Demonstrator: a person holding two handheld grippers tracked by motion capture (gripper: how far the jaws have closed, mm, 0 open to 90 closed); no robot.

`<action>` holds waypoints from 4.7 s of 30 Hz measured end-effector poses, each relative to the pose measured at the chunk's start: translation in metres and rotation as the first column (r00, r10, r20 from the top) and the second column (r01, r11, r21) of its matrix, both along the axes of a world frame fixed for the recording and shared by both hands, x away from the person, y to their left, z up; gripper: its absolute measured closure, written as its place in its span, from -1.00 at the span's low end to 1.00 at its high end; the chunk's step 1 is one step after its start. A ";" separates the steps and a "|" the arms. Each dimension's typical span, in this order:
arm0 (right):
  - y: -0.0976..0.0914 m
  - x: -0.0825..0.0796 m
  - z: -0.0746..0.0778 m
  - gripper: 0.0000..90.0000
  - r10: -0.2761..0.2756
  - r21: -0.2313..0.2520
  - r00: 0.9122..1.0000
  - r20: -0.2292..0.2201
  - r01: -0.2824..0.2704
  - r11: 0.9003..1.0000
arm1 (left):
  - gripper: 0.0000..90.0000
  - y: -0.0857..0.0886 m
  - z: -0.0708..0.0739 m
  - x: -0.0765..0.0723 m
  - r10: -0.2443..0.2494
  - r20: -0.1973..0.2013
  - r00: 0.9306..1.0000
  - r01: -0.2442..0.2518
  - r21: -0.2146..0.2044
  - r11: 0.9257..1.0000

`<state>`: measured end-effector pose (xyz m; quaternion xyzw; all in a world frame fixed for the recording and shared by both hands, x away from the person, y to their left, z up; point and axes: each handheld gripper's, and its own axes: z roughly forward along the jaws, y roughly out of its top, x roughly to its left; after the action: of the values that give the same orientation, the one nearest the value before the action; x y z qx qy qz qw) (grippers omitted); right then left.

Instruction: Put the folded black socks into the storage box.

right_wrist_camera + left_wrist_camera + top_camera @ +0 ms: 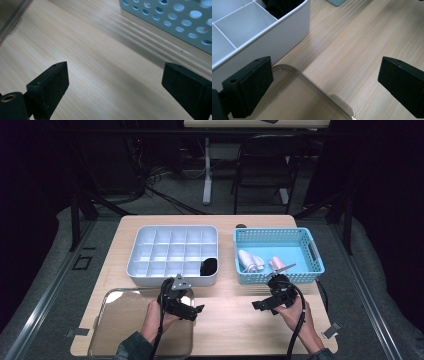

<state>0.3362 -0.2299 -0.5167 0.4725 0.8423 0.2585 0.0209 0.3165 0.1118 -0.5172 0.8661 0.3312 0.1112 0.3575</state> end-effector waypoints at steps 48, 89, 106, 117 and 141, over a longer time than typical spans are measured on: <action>0.000 0.067 0.057 -0.79 -0.021 0.013 0.996 0.082 0.020 1.000 | -1.00 -0.013 -0.005 -0.005 -0.071 0.021 0.997 0.071 0.001 0.997; 0.034 0.156 0.006 0.12 -0.129 -0.129 0.984 -0.126 0.113 0.985 | -1.00 -0.019 -0.007 -0.009 -0.110 0.022 0.994 0.110 -0.005 0.994; 0.019 0.151 0.035 0.54 -0.158 -0.072 0.986 -0.058 0.154 0.986 | -1.00 -0.020 -0.011 -0.007 -0.111 0.014 0.994 0.111 -0.004 0.994; 0.014 0.150 0.072 0.54 -0.138 -0.062 0.990 -0.021 0.136 0.989 | -1.00 -0.024 -0.011 -0.008 -0.114 0.019 0.993 0.114 -0.006 0.993; 0.013 0.125 0.107 0.54 -0.088 -0.046 0.996 0.024 0.089 0.995 | -1.00 -0.027 -0.007 -0.009 -0.125 0.048 0.991 0.127 -0.034 0.991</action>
<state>0.4612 -0.2168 -0.4099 0.5060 0.8261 0.2424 0.0528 0.3072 0.0845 -0.5243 0.8758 0.2695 0.1023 0.3872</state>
